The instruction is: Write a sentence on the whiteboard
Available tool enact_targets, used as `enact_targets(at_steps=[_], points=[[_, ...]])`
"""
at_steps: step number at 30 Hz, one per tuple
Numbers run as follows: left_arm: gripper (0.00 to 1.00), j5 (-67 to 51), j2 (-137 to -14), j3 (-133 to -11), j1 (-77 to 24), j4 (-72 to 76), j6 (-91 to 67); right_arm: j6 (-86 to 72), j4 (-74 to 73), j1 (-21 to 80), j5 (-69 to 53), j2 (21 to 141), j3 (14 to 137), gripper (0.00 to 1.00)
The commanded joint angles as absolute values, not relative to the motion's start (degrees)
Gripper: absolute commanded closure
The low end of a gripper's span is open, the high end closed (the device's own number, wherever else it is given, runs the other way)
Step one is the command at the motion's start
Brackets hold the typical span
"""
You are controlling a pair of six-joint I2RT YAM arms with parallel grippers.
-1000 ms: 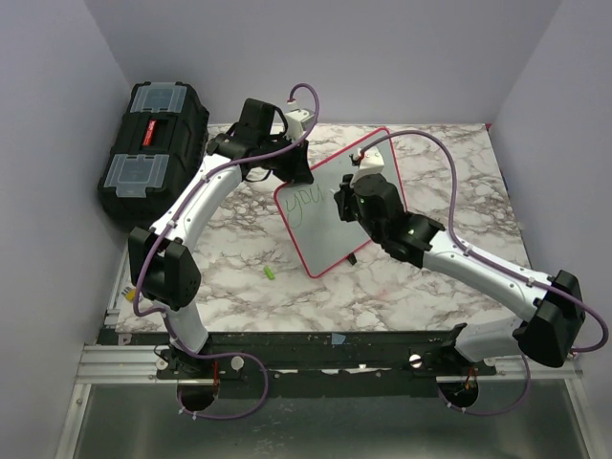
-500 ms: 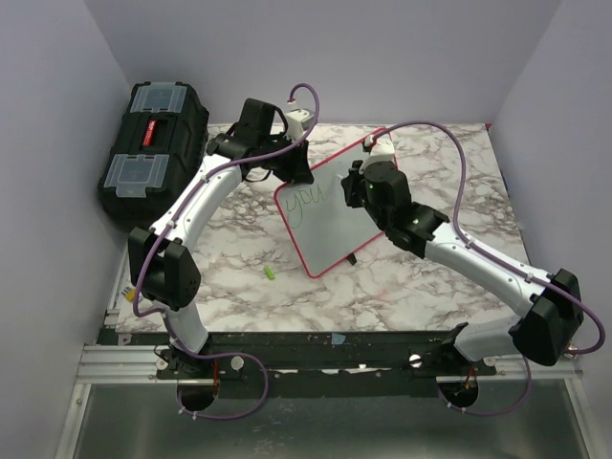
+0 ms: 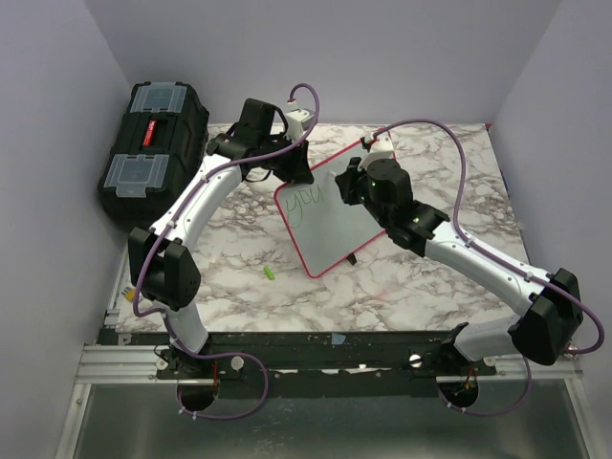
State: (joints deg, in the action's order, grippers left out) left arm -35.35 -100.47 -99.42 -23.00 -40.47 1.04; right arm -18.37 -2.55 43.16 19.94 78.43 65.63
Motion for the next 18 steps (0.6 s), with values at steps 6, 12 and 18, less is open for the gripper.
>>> enact_targets(at_steps=[6,12,18], points=[[1.00,-33.5,-98.2,-100.9,-23.1,-41.0,3.7,-19.2,1.3,43.1,17.6,79.7,67.0,0.99],[1.00,-33.6,-98.1,-100.8,-23.2,-41.1,3.7,-19.3,1.4,43.2,17.7,80.7,66.3,0.99],[1.00,-33.7,-98.0,-100.6,-23.2,-41.0,3.6,-19.8,0.6,43.1,17.9,80.6,65.1,0.99]])
